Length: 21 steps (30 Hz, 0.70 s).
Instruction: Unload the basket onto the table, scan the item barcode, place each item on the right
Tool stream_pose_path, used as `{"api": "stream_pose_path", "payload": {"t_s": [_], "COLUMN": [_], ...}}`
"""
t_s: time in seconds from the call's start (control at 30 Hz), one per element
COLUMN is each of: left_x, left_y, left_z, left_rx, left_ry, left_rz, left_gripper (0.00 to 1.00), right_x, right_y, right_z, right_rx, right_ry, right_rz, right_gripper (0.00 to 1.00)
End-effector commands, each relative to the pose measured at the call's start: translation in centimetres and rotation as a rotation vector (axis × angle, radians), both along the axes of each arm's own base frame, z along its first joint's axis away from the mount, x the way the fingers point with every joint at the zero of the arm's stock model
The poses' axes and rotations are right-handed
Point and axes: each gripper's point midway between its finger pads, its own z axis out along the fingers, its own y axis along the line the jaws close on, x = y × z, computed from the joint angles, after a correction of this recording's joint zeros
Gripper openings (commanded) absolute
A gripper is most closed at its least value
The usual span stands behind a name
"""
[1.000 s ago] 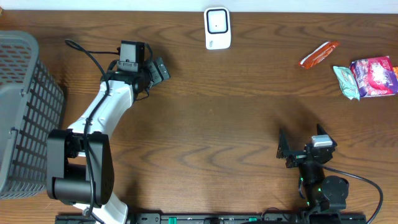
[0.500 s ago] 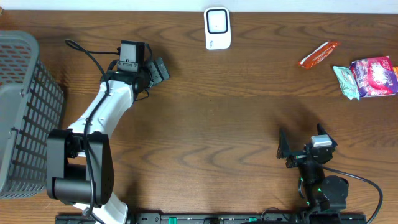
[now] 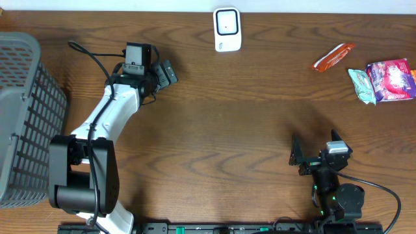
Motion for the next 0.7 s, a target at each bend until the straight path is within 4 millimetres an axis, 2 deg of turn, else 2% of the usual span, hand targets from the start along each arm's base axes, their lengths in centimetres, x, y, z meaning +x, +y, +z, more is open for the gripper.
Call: {"api": "stream_pose_path", "payload": {"t_s": [0.0,0.67], "left_x": [-0.14,-0.13], "left_y": [0.51,0.66], "left_z": [-0.37,-0.38], "left_rx": [0.019,0.026], "left_ry": [0.008,0.008], "left_rz": [0.008,0.013], "left_gripper": [0.99,0.99], "right_x": [-0.01,-0.01], "right_y": [-0.32,-0.32], "right_z": [-0.03,-0.02], "right_rx": [0.013,0.013], "right_ry": [0.001,0.0], "right_rz": [-0.017,-0.017], "right_gripper": [0.99,0.99]}}
